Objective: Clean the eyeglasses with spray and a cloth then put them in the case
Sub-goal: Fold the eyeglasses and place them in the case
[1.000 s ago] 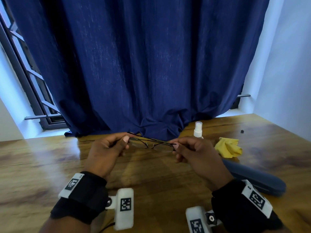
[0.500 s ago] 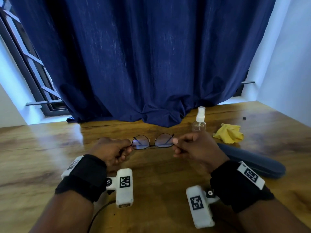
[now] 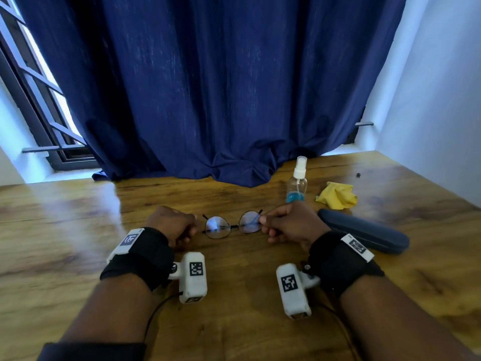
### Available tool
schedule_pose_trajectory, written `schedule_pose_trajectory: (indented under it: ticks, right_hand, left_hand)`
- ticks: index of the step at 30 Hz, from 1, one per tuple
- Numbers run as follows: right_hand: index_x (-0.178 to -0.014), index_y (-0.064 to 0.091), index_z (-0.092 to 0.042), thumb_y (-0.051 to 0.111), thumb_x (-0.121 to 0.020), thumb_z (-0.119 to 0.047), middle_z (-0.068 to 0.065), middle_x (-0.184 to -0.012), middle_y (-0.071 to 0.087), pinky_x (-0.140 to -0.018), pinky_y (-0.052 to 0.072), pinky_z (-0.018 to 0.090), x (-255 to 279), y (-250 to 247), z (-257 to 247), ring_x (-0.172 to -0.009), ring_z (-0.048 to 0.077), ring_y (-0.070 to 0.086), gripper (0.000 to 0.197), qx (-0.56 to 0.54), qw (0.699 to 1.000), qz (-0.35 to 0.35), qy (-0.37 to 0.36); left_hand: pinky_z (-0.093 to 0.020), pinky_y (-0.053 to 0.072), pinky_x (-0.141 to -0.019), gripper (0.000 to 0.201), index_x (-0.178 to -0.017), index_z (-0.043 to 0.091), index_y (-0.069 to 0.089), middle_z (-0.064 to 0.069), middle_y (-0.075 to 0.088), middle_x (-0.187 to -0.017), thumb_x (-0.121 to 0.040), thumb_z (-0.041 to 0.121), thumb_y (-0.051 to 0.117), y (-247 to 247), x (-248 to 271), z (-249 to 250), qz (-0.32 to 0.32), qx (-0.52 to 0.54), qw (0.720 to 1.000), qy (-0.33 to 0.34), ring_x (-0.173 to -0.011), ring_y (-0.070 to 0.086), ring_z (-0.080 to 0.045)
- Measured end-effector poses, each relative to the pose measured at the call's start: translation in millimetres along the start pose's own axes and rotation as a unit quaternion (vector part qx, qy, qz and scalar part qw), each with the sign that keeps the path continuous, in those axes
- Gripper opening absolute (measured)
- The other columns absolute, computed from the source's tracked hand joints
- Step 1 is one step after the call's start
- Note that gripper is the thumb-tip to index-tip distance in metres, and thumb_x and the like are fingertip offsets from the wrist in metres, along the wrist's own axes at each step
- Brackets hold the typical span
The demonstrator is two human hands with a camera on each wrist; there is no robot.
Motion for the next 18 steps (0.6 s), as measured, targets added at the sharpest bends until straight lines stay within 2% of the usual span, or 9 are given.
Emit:
schedule_pose_trajectory:
  ticks: [2, 4, 6, 8, 10, 12, 14, 16, 18]
  right_hand:
    - [-0.106, 0.072, 0.005, 0.072, -0.093, -0.01, 0.015, -0.085, 0.072, -0.055, 0.06, 0.022, 2.3, 0.1, -1.2, -0.062, 0.013, 0.065, 0.021, -0.01, 1.0, 0.0, 0.006]
    - [-0.106, 0.072, 0.003, 0.074, -0.091, -0.01, 0.016, -0.088, 0.072, -0.057, 0.061, 0.025, 8.9, -0.8, -4.8, -0.063, 0.013, 0.066, 0.02, -0.016, 1.0, -0.008, 0.015]
    - [-0.101, 0.073, -0.001, 0.075, -0.091, -0.011, 0.015, -0.087, 0.072, -0.058, 0.062, 0.027, 19.2, -9.6, -9.0, -0.064, 0.014, 0.067, 0.014, 0.01, 1.0, 0.004, 0.011]
    - [-0.093, 0.076, -0.008, 0.074, -0.092, -0.013, 0.01, -0.082, 0.074, -0.062, 0.063, 0.027, 34.9, -34.8, -16.0, -0.064, 0.014, 0.068, 0.005, 0.074, 0.995, 0.068, -0.017]
    - [-0.091, 0.078, -0.017, 0.078, -0.088, -0.02, 0.0, -0.082, 0.074, -0.069, 0.061, 0.025, 54.6, -71.1, -26.9, -0.07, 0.012, 0.068, 0.004, 0.197, 0.967, 0.149, -0.066]
    - [-0.104, 0.076, -0.027, 0.083, -0.082, -0.032, -0.003, -0.105, 0.072, -0.086, 0.054, 0.028, 66.4, -102.5, -30.7, -0.099, 0.017, 0.066, 0.024, 0.345, 0.919, 0.181, -0.065]
    - [-0.13, 0.063, -0.032, 0.084, -0.077, -0.041, 0.002, -0.134, 0.058, -0.105, 0.046, 0.04, 70.2, -125.8, -19.9, -0.129, 0.027, 0.05, 0.058, 0.439, 0.883, 0.168, -0.009]
    - [-0.145, 0.05, -0.028, 0.086, -0.074, -0.043, 0.005, -0.146, 0.052, -0.11, 0.042, 0.043, 68.3, -137.5, -6.5, -0.135, 0.031, 0.047, 0.081, 0.479, 0.866, 0.133, 0.046]
    - [-0.146, 0.051, -0.021, 0.086, -0.075, -0.04, 0.007, -0.142, 0.057, -0.103, 0.045, 0.038, 64.7, -139.0, 1.1, -0.127, 0.029, 0.054, 0.081, 0.505, 0.855, 0.098, 0.066]
  left_hand:
    - [-0.032, 0.043, -0.061, 0.026, -0.082, -0.001, 0.077, -0.004, 0.059, -0.047, -0.093, 0.022, 0.071, -5.7, 0.6, 3.2, 0.028, 0.002, 1.0, 0.003, -0.049, 0.048, -0.021]
    - [-0.024, 0.039, -0.049, 0.027, -0.08, 0.001, 0.075, 0.0, 0.052, -0.04, -0.094, 0.022, 0.069, -11.2, 5.4, 9.5, 0.053, 0.004, 0.998, 0.016, -0.043, 0.042, -0.018]
    - [-0.02, 0.034, -0.041, 0.028, -0.075, 0.004, 0.074, 0.003, 0.049, -0.037, -0.095, 0.023, 0.068, -13.6, 9.8, 17.4, 0.066, 0.016, 0.996, 0.051, -0.037, 0.039, -0.015]
    - [-0.019, 0.033, -0.04, 0.031, -0.077, 0.004, 0.076, 0.001, 0.049, -0.041, -0.097, 0.026, 0.066, -12.5, 13.0, 27.3, 0.066, 0.038, 0.992, 0.099, -0.038, 0.039, -0.015]
    - [-0.02, 0.034, -0.043, 0.03, -0.084, 0.005, 0.078, -0.001, 0.051, -0.05, -0.098, 0.028, 0.065, -7.5, 17.7, 37.6, 0.046, 0.061, 0.987, 0.145, -0.043, 0.04, -0.015]
    - [-0.023, 0.036, -0.047, 0.03, -0.087, 0.01, 0.078, 0.001, 0.054, -0.057, -0.099, 0.032, 0.063, 1.0, 23.2, 48.2, 0.014, 0.076, 0.98, 0.184, -0.047, 0.042, -0.013]
    - [-0.024, 0.036, -0.049, 0.03, -0.088, 0.014, 0.078, 0.001, 0.055, -0.061, -0.1, 0.035, 0.061, 11.7, 31.5, 58.0, -0.009, 0.073, 0.972, 0.225, -0.049, 0.042, -0.013]
    - [-0.024, 0.037, -0.048, 0.03, -0.086, 0.016, 0.077, -0.001, 0.055, -0.063, -0.101, 0.036, 0.06, 20.8, 39.7, 65.0, -0.018, 0.066, 0.962, 0.263, -0.049, 0.042, -0.013]
    - [-0.023, 0.037, -0.047, 0.031, -0.084, 0.017, 0.076, 0.0, 0.055, -0.063, -0.101, 0.036, 0.06, 27.3, 46.2, 68.8, -0.028, 0.066, 0.955, 0.289, -0.048, 0.042, -0.012]
Point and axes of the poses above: each hand's wrist, its own x-axis away from the middle knuckle, its own y-axis out of the palm, z = x × y, the point moved 7 cm from there along -x, towards the middle knuckle
